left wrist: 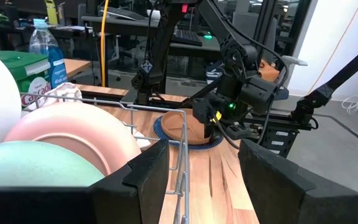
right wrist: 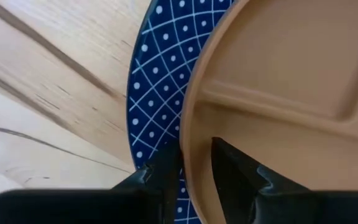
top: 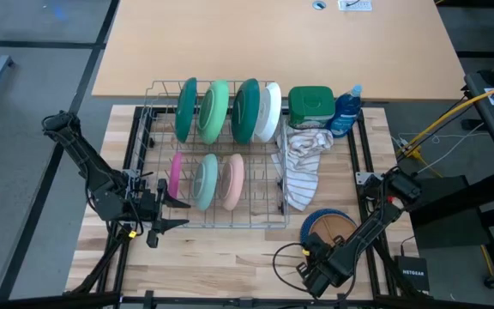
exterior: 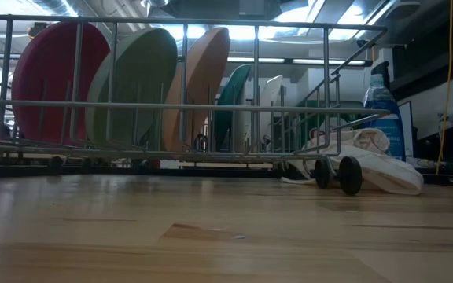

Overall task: Sort dishes
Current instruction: Put the brown plate in the dish rack

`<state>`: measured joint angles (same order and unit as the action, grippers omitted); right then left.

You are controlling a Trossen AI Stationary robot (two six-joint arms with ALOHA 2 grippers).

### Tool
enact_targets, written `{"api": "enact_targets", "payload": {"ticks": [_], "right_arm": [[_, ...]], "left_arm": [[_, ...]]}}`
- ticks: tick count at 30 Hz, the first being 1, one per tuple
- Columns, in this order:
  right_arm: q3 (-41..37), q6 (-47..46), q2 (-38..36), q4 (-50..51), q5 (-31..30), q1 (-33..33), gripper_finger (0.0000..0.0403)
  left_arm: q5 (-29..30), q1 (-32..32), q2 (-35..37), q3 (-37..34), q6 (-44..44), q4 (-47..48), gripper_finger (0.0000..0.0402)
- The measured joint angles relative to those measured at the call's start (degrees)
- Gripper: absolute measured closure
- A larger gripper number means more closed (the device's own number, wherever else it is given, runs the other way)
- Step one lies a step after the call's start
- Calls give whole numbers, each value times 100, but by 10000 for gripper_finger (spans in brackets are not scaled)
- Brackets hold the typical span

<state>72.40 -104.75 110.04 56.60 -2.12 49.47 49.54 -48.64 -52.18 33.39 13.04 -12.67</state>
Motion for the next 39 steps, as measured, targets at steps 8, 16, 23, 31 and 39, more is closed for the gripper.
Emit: {"api": "enact_targets", "payload": {"ticks": [8, 16, 23, 31, 39], "right_arm": [[2, 36, 10, -16, -284, 0, 382], [306, 16, -73, 259, -524, 0, 374], [1052, 144, -136, 1142, -787, 0, 390], [2367, 153, -144, 2697, -1183, 0, 387], [3756, 338, -180, 3335, -2801, 3, 384]], "left_arm": [[1, 0, 0, 0, 0, 0, 218], [1, 0, 0, 0, 0, -1, 218], [1, 0, 0, 0, 24, -2, 218], [0, 0, 0, 0, 30, -2, 218], [0, -1, 2, 0, 26, -4, 218]]}}
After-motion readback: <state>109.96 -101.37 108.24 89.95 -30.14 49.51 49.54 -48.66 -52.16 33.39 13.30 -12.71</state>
